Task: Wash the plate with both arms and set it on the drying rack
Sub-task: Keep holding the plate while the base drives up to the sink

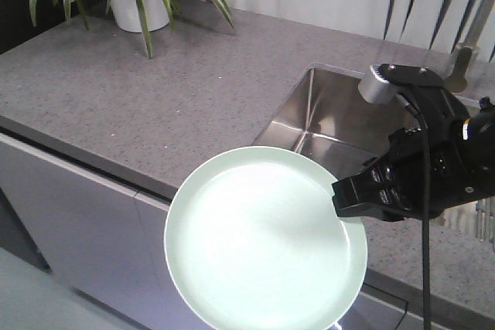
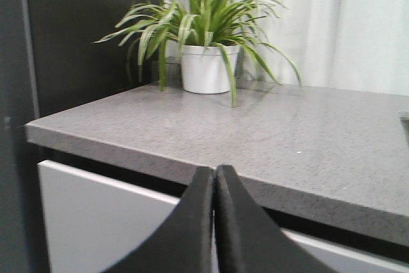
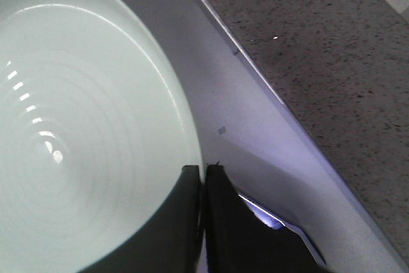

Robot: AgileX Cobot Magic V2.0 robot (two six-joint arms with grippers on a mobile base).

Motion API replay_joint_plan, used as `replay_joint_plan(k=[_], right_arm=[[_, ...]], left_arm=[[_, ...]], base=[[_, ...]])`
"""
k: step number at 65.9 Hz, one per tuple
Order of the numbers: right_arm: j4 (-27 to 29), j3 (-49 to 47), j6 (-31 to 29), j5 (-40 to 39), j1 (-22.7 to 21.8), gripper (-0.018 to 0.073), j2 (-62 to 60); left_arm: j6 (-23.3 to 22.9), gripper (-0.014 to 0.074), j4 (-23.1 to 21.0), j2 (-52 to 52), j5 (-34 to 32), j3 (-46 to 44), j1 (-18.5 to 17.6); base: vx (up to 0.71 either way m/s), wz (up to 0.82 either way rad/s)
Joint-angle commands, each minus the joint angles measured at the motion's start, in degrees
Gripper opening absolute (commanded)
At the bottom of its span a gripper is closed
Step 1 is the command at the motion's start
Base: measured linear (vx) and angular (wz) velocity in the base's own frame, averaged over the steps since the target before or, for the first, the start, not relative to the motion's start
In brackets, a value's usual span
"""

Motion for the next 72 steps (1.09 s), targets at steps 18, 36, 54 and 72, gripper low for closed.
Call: replay_joint_plan(k=[18,36,54,72], right_arm=[[1.66,-1.49,-0.26,-1.81,-0.04,-0.0009,-1.60],[1.66,-1.49,-0.26,-1.81,-0.04,-0.0009,-1.60],[1.66,-1.49,-0.26,-1.81,-0.04,-0.0009,-1.60],[1.66,-1.49,-0.26,-1.81,-0.04,-0.0009,-1.60]], left_arm=[[0.00,-0.0007,-0.48,-0.69,-4.39,-1.58,-0.36],[0.00,-0.0007,-0.48,-0.69,-4.39,-1.58,-0.36],[0.00,-0.0007,-0.48,-0.69,-4.39,-1.58,-0.36],[0.00,-0.0007,-0.48,-0.69,-4.39,-1.58,-0.36]], base=[[0.11,-0.32],[0.11,-0.30],[0.10,-0.25],[0.08,-0.21]])
